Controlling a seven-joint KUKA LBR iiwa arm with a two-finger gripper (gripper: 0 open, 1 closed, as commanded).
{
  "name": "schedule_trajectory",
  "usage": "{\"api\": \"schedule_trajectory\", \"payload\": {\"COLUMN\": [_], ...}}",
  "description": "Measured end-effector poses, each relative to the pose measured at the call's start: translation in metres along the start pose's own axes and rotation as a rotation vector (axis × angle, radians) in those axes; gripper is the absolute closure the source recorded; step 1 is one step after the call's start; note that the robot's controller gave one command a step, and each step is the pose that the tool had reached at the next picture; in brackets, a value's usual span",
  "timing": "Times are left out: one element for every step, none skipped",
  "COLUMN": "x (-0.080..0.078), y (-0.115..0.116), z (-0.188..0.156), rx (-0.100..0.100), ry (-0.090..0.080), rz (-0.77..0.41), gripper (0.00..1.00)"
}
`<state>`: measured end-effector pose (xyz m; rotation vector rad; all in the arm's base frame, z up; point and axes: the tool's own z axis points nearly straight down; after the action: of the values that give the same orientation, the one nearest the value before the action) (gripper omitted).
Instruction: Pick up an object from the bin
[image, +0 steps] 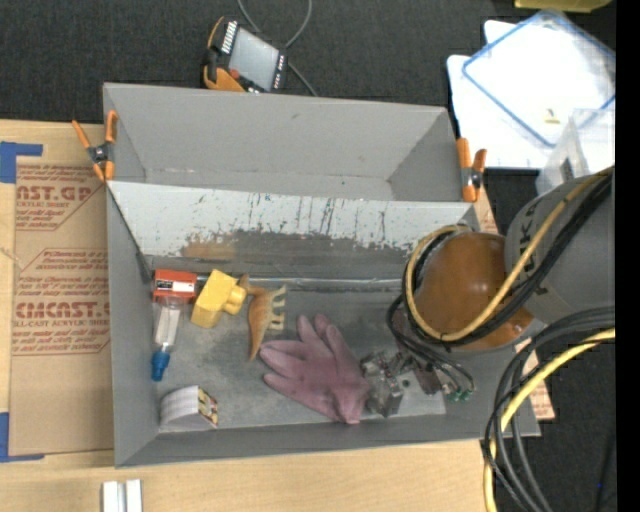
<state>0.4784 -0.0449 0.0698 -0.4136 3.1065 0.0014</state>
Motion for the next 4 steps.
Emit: {"api": "schedule_trajectory", "payload": {"x": [-0.015,-0.015,-0.015,-0.033], "y": [-0.005,-0.005,0.000,-0.014], "z": [0.000,0.000,0.000,-0.080], "rx": [0.003,0.003,0.003,0.006], "ry": [-0.002,-0.002,-0.002,-0.011], "rz": [0.014,0.014,0.007,0.026], "gripper": [1.00,1.00,1.00,1.00]}}
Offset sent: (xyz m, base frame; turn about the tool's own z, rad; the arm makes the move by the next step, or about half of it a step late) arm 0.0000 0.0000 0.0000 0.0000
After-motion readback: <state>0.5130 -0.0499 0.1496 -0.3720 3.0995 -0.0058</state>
